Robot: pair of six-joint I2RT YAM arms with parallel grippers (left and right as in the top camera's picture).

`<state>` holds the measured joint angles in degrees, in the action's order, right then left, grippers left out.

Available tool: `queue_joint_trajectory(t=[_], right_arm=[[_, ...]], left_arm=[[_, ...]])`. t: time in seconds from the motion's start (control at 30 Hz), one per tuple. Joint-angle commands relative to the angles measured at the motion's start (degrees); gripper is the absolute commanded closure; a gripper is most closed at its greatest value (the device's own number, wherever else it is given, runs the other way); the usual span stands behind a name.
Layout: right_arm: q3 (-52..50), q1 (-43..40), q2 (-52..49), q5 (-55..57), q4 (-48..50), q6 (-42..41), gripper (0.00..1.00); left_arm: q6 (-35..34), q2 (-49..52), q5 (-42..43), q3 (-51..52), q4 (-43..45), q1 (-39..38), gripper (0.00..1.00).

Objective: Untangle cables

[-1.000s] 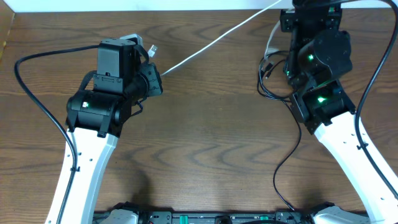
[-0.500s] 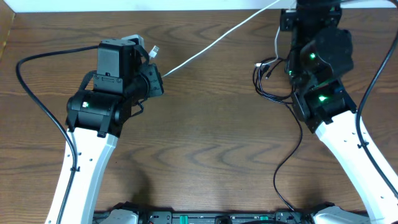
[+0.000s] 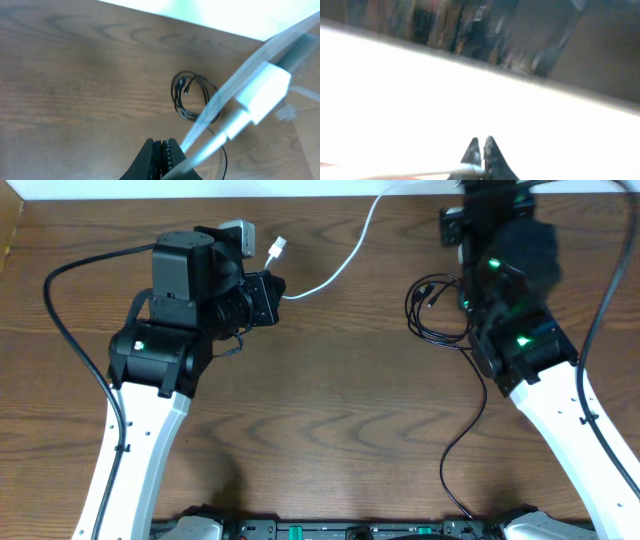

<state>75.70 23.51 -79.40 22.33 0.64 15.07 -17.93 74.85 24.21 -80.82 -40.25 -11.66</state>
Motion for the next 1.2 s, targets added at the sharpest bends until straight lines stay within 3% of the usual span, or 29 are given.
queue_joint_trajectory(t=[0.0, 0.03, 0.17, 0.23, 0.4, 0.57, 0.73, 0.87, 1.0, 1.17], right_arm=[[-0.4, 0.1, -0.9, -3.4, -15.6, -1.7, 0.99], [-0.4, 0.0, -1.2, -3.4, -18.2, -2.4, 0.99], [-0.4, -2.4, -2.8, -3.4, -25.8, -5.2, 0.99], [-0.4, -3.8, -3.0, -3.4, -25.5, -5.7, 0.99], [-0.4, -8.8, -3.0, -2.7, -20.8, -9.3, 0.99], [-0.4, -18.3, -2.3, 12.7, -3.8, -10.6, 0.99], [-0.4, -27.7, -2.0, 14.8, 4.8, -11.2, 0.99], [-0.4, -34.9, -2.0, 14.6, 2.3, -16.8, 0.99], [-0.4, -42.9, -2.3, 12.9, -8.0, -26.3, 0.99], [-0.4, -50.5, -4.3, 0.5, -17.5, -30.4, 0.96]], left_arm=[[0.8, 1.7, 1.3, -0.2, -1.3, 0.3, 0.92], [0.8, 1.9, 1.3, -0.2, -1.7, 0.3, 0.88], [0.8, 3.7, 1.3, -0.2, -4.3, 0.3, 0.56], [0.8, 4.4, 1.3, -0.2, -5.6, 0.3, 0.51], [0.8, 6.6, 1.2, -0.2, -8.6, 0.3, 0.5], [0.8, 7.8, 1.0, -0.2, -10.5, 0.3, 0.5], [0.8, 7.8, 0.6, -0.1, -10.7, 0.3, 0.5], [0.8, 7.8, 0.6, -0.1, -10.7, 0.3, 0.5], [0.8, 7.8, 0.6, -0.1, -10.7, 0.3, 0.5], [0.8, 7.8, 0.6, -0.1, -10.7, 0.3, 0.5]])
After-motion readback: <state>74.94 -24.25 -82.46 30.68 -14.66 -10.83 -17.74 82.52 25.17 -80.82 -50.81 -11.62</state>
